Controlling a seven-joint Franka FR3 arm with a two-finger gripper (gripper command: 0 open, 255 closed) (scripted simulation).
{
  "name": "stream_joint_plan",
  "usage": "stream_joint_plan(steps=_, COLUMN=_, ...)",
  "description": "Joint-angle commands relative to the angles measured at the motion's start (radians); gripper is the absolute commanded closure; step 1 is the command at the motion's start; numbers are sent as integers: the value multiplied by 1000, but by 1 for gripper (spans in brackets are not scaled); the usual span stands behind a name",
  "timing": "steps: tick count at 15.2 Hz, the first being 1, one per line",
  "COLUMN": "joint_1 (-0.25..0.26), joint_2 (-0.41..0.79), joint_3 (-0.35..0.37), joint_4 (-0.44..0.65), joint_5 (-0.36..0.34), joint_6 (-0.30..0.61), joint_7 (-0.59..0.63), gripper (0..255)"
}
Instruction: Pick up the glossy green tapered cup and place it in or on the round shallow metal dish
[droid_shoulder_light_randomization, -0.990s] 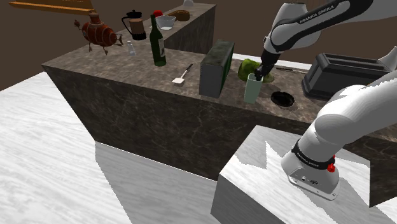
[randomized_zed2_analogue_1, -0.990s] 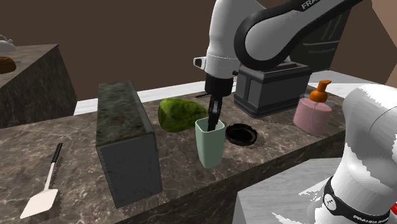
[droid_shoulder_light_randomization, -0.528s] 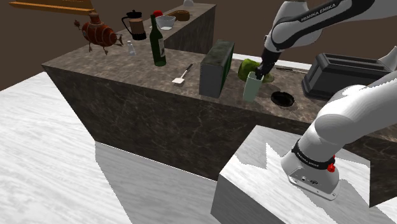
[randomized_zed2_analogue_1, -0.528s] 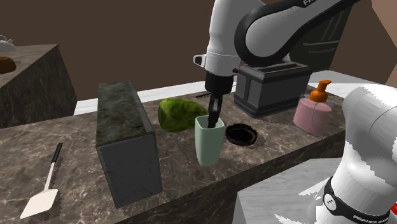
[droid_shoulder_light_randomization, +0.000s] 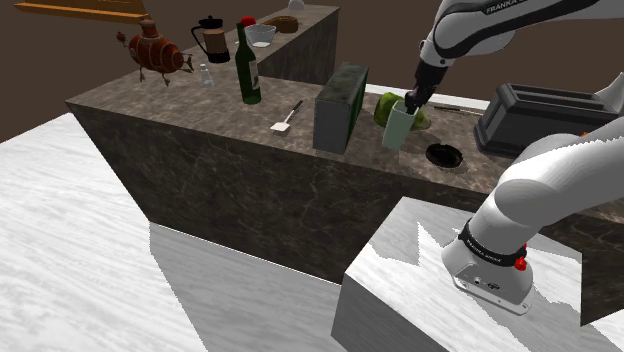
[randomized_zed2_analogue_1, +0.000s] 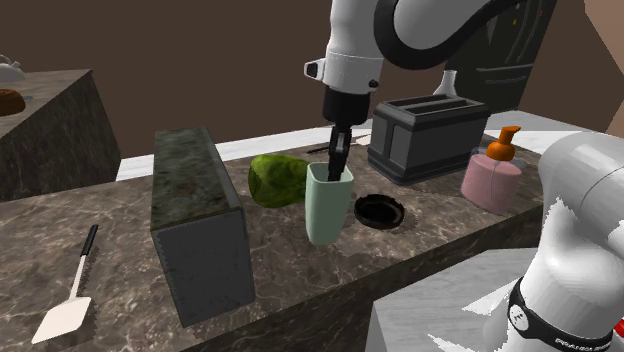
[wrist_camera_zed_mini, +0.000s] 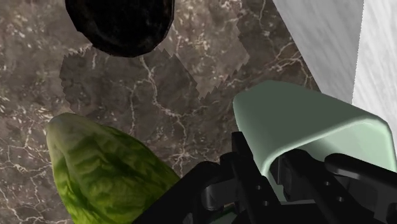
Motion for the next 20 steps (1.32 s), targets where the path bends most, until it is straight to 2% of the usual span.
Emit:
stream_joint_plan(steps=1, joint_1=1, joint_2=-10, joint_3=7, joint_4=21, joint_5=3, joint_6=-32, joint_7=3, gripper=255)
stream_joint_plan(steps=14, joint_1=6, joint_2=-58, joint_3=40, joint_4=152, joint_5=20, joint_6=-209, joint_7=11, gripper=255)
stream_joint_plan(steps=20, joint_1=-65, joint_2=-127, joint_3=-53, joint_4=184, joint_5=-44, joint_6=-302, joint_7=-118, gripper=255)
